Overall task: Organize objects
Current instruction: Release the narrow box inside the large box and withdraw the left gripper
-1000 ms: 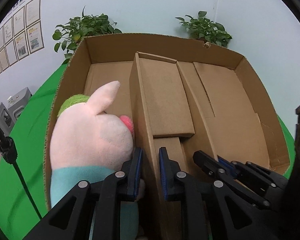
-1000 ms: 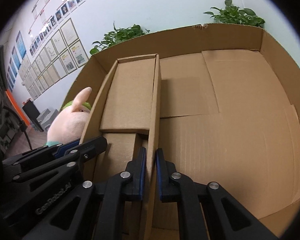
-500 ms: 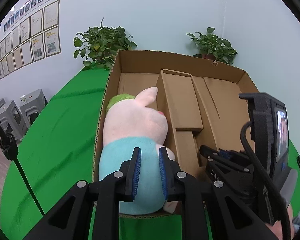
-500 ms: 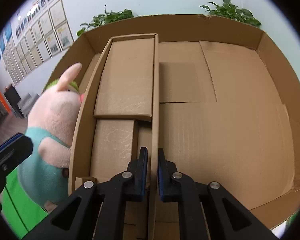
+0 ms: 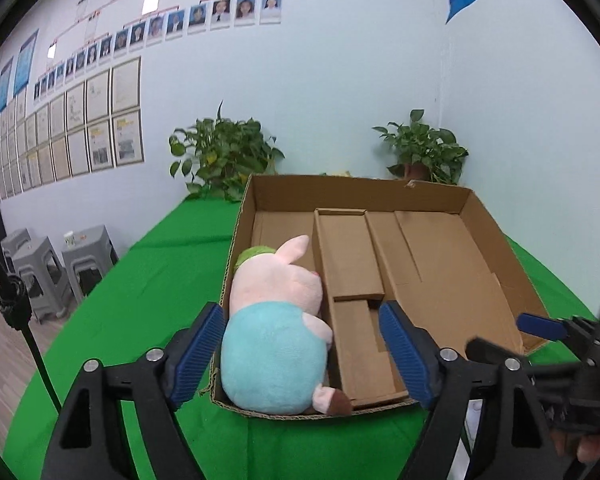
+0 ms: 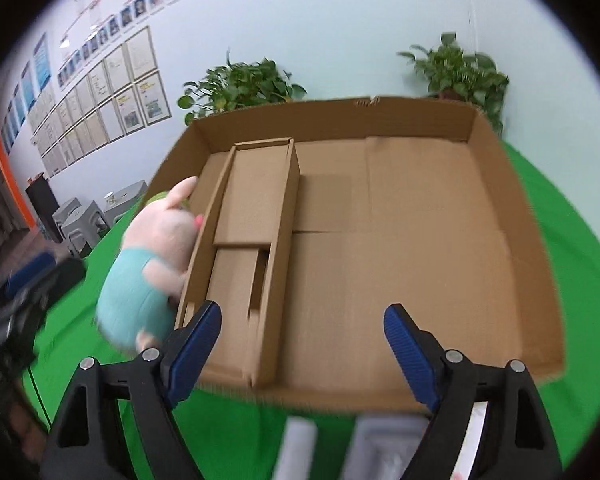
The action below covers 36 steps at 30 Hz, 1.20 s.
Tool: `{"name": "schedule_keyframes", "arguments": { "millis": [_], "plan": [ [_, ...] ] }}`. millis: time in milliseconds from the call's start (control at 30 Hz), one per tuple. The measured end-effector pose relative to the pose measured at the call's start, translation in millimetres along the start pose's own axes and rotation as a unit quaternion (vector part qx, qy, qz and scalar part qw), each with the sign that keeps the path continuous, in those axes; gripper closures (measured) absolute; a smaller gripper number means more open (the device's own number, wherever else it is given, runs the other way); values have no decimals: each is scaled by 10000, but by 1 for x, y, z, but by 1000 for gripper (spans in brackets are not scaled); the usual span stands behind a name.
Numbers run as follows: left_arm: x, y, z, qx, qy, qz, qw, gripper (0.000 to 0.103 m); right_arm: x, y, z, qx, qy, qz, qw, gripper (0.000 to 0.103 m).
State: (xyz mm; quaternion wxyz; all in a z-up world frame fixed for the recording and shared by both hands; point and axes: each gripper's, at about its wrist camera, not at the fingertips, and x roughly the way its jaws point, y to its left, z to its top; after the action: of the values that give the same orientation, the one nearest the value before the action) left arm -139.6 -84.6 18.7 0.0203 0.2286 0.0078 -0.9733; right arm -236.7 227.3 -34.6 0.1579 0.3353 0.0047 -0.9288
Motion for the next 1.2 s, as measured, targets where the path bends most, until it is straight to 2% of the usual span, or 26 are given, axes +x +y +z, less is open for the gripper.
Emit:
{"name": "schedule_keyframes", "arguments": {
  "millis": [100,200,500,667,900,933,967,1000,1033,1067,1100,1133,1167,1200],
  "plan": [
    [-19,-14,-4,-5,-89,-87,9999,16,-26,-4,-21,-61,-143,-105,9998,8],
    [-35,-29,-9,-41,-71,-245,9997,16,-33,-3,-27,3,-168,-77,9998,2],
    [-39,-60,-24,75,261,-600,9978,15,-59,2,-65,19,-223,-166,9996,2],
    [-29,-65,-32,60,488,-740,9960,15,-62,1,-69,65,-213,-101,9997,2],
    [-24,-64,-38,68,539,-809,9952,16,-62,3,-73,81,-246,-114,9996,2],
    [-22,-64,-40,98,578,-699,9958,18,-63,3,-73,85,-292,-109,9995,2],
    [-20,-64,-41,126,657,-579,9961,30,-64,3,-75,99,-301,-64,9995,2],
    [-17,-63,-43,148,734,-549,9957,66,-64,2,-75,128,-300,0,9995,2],
    [-12,-63,-46,167,917,-618,9937,88,-65,2,-76,135,-323,29,9994,9],
    [-9,-62,-48,144,1021,-648,9926,103,-66,2,-77,128,-329,4,9994,33],
    [-6,-59,-51,80,1092,-687,9916,103,-65,3,-78,106,-303,-113,9994,50],
    [-7,-58,-53,60,1074,-696,9918,103,-64,3,-78,116,-265,-206,9994,82],
    [-9,-56,-54,38,1007,-717,9923,103,-63,2,-79,143,-242,-209,9994,94],
    [-12,-55,-54,22,924,-729,9930,102,-63,0,-80,183,-221,-183,9994,94]
  ]
}}
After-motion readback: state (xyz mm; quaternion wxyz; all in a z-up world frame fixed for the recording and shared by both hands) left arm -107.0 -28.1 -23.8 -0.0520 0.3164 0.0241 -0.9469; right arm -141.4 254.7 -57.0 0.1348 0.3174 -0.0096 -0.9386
